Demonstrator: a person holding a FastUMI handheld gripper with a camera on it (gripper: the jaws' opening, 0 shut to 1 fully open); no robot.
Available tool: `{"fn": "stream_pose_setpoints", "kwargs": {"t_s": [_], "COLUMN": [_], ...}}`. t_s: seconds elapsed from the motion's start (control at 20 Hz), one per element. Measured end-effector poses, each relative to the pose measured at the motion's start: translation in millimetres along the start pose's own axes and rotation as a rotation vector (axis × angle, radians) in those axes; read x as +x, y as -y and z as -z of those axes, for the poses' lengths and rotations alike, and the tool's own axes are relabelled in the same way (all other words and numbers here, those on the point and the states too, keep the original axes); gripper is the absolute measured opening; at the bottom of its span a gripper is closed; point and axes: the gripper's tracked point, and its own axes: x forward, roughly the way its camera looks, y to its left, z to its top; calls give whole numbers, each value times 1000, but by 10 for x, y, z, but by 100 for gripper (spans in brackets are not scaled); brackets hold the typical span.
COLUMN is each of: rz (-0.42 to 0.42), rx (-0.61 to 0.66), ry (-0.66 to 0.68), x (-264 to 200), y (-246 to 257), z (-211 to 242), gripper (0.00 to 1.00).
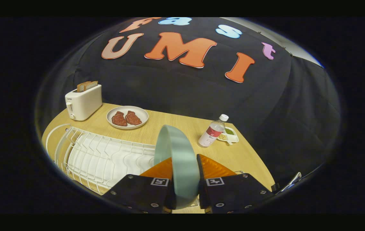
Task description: Take the plate from the dish rack, then take the spoon from the basket and place it into the plate.
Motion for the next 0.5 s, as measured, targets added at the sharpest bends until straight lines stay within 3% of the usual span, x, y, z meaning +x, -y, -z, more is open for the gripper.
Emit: {"fn": "stream_pose_setpoints", "kwargs": {"t_s": [0.3, 0.5], "rz": [-15, -121], "rx": [83, 173], "ry": [27, 38], "x": [-216, -563], "y": [227, 274], "z": [-31, 30], "gripper": [27, 27]}}
